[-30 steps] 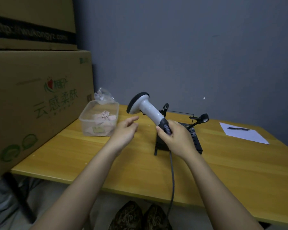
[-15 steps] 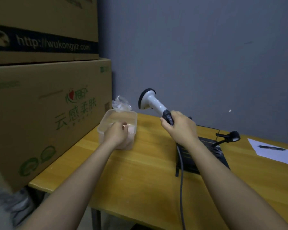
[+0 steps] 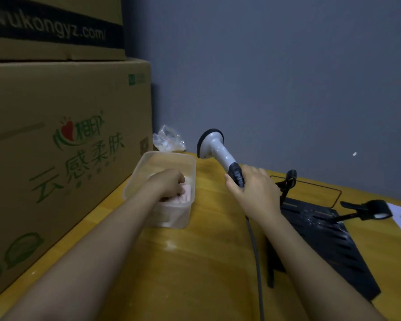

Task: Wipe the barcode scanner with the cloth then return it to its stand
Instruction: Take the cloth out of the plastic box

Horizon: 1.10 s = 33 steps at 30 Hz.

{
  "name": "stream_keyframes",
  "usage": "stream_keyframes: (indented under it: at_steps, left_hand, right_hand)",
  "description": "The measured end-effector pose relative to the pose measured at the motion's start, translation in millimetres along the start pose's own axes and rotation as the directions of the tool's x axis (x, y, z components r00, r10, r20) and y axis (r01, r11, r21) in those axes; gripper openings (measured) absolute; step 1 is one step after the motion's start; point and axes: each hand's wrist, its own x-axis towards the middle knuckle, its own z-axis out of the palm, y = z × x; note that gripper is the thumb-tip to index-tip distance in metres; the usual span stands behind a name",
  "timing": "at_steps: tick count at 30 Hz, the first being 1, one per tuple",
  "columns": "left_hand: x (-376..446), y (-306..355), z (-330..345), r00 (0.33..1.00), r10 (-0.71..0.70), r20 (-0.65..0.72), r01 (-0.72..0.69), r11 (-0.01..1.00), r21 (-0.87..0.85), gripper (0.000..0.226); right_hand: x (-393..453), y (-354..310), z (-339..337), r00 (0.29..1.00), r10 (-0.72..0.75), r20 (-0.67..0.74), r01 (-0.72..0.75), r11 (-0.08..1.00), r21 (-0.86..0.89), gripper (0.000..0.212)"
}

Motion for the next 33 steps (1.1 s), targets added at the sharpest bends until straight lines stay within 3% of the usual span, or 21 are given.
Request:
stream_keyframes:
  at_steps: [5, 10, 14, 17, 21, 28, 33]
  left_hand:
    - [7.1, -1.6, 8.2, 1.0, -0.021, 0.001, 0.021, 0.994, 0.109, 0.015]
    - [-5.1, 2.5, 3.0, 0.975, -0.03, -0.219, 0.053, 0.993, 0.102, 0.019]
    - [-28.2, 9.7, -11.3, 0.866, 0.066, -0.496, 0.003, 0.991, 0.136, 0.021]
    - [-48.9, 25.3, -33.7, 0.806, -0.003, -0.592, 0.006, 1.0, 0.004, 0.019]
    - [-79.8, 53.9, -71.0, 0.696, 0.039, -0.717, -0.136, 0.988, -0.078, 0.018]
    - [-144.4, 119.8, -137.5, 0.483, 0.126, -0.866, -0.42, 0.902, -0.103, 0.012]
    - [-188.3, 160.9, -157.2, 0.412, 0.176, -0.894, -0.571, 0.815, -0.103, 0.009]
  right_hand:
    - [0.4, 2.6, 12.0, 0.999, 0.039, 0.005, -0.039, 0.997, 0.063, 0.035]
    - [-2.3, 3.7, 13.7, 0.999, 0.051, 0.018, -0.052, 0.996, 0.078, 0.035]
    - [-4.0, -1.7, -4.7, 0.998, 0.058, 0.022, -0.06, 0.993, 0.104, 0.036]
    - [-6.4, -6.3, -26.9, 0.998, 0.057, -0.013, -0.055, 0.993, 0.109, 0.037]
    - [-11.2, -14.6, -62.1, 0.995, 0.071, -0.075, -0.061, 0.99, 0.131, 0.038]
    - [-27.2, -19.3, -139.0, 0.981, 0.081, -0.175, -0.058, 0.99, 0.132, 0.04]
    - [-52.0, -14.5, -186.3, 0.972, 0.063, -0.226, -0.032, 0.99, 0.136, 0.04]
